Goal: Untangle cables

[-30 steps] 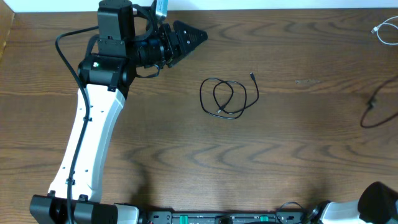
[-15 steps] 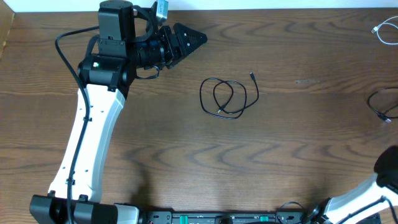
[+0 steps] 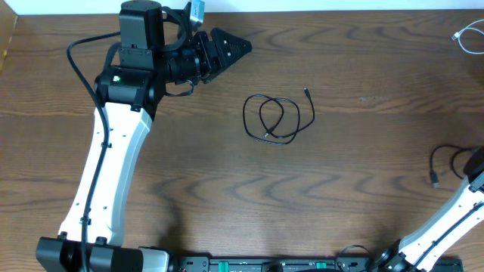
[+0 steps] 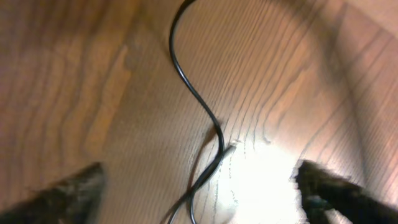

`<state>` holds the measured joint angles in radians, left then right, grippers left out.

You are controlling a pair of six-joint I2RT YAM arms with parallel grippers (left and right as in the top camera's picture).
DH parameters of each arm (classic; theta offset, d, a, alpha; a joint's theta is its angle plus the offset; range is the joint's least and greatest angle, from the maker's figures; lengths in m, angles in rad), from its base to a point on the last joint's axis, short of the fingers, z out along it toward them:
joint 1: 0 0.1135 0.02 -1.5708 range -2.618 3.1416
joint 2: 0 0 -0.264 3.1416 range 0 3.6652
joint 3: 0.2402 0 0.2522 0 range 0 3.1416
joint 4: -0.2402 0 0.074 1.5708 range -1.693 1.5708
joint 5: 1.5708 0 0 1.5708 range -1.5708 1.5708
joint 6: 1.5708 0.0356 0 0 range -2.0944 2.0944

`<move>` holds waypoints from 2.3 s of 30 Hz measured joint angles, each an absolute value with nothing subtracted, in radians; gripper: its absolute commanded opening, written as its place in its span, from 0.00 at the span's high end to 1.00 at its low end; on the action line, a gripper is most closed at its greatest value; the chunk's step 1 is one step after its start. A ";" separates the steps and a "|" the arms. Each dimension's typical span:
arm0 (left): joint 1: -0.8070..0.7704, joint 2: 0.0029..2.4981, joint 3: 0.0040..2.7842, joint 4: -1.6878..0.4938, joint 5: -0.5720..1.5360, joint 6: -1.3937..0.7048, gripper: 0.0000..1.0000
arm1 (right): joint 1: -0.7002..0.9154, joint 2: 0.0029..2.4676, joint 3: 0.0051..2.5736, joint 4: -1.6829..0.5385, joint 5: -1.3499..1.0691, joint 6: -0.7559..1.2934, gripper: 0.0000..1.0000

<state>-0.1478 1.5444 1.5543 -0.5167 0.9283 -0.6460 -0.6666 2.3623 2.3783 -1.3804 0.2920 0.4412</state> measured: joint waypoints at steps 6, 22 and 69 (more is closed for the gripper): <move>-0.163 1.544 1.554 -0.522 0.871 -0.625 0.41 | -0.701 2.341 2.378 -1.366 0.200 0.432 0.01; -0.262 1.544 1.554 -0.524 0.778 -0.483 0.41 | -0.725 1.997 2.386 -1.118 -0.445 0.017 0.02; -0.433 2.098 1.554 -0.921 0.183 -0.762 0.55 | -0.267 2.006 2.280 -1.446 -0.347 -0.025 0.10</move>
